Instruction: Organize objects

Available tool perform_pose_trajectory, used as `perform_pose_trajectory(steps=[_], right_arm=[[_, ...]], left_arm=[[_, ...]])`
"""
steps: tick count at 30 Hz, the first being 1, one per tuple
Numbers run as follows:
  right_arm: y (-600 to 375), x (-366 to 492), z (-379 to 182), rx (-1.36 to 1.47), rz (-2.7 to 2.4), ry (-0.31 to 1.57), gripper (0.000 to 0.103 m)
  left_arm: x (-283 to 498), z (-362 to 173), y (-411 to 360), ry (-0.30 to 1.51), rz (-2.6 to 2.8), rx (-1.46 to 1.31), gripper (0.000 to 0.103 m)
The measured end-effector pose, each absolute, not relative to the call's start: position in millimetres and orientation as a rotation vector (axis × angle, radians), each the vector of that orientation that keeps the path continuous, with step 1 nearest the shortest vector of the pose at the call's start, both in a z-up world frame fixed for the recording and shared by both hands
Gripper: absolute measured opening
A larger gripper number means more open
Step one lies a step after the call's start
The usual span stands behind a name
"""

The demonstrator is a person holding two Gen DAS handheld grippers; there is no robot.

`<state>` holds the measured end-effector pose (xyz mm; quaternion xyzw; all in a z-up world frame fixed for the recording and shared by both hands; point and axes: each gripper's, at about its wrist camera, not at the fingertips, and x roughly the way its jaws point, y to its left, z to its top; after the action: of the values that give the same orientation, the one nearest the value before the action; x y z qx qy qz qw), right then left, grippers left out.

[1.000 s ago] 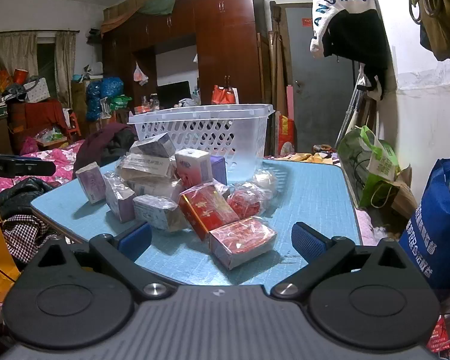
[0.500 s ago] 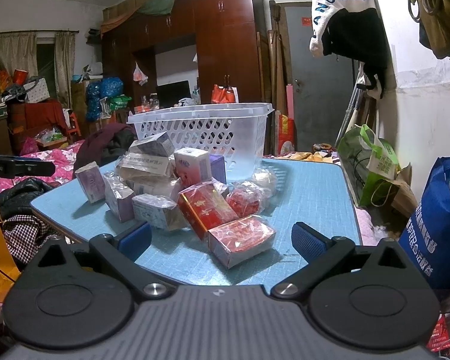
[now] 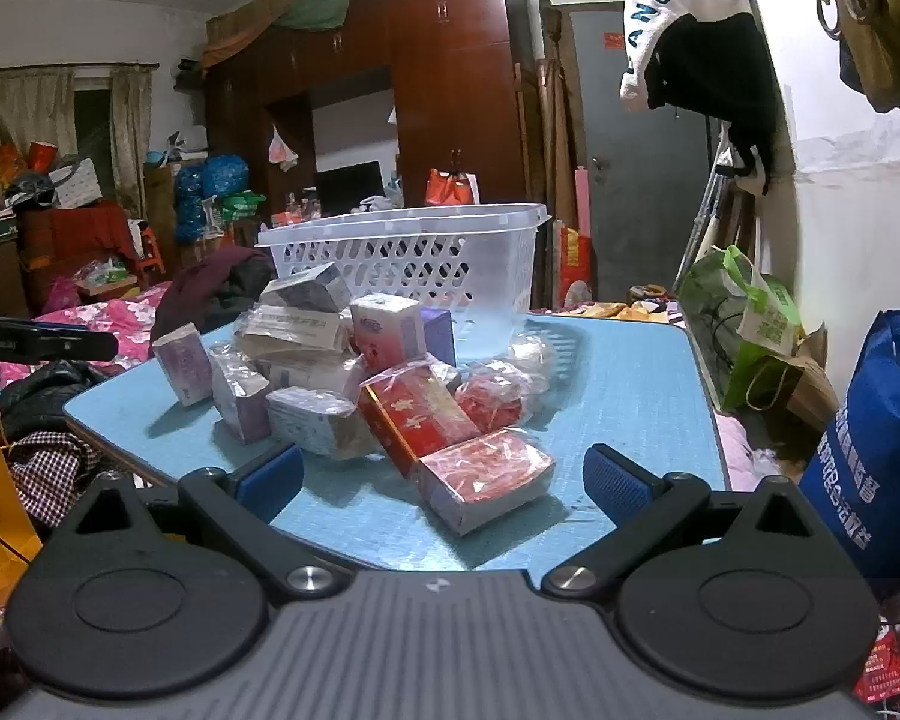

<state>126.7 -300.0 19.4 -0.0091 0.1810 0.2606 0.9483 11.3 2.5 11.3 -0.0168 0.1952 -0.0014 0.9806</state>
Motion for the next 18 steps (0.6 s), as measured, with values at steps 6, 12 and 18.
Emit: perform_pose_trajectory(steps=[6, 12, 18], right_arm=[[-300, 126, 19, -0.016, 0.529, 0.370, 0.103], [-300, 127, 19, -0.014, 0.532, 0.369, 0.103], [-300, 126, 19, 0.009, 0.542, 0.331, 0.103]], left_arm=[[11, 11, 3, 0.393, -0.003, -0.033, 0.102], [12, 11, 3, 0.393, -0.006, -0.030, 0.102], [8, 11, 31, 0.330, 0.028, -0.064, 0.096]])
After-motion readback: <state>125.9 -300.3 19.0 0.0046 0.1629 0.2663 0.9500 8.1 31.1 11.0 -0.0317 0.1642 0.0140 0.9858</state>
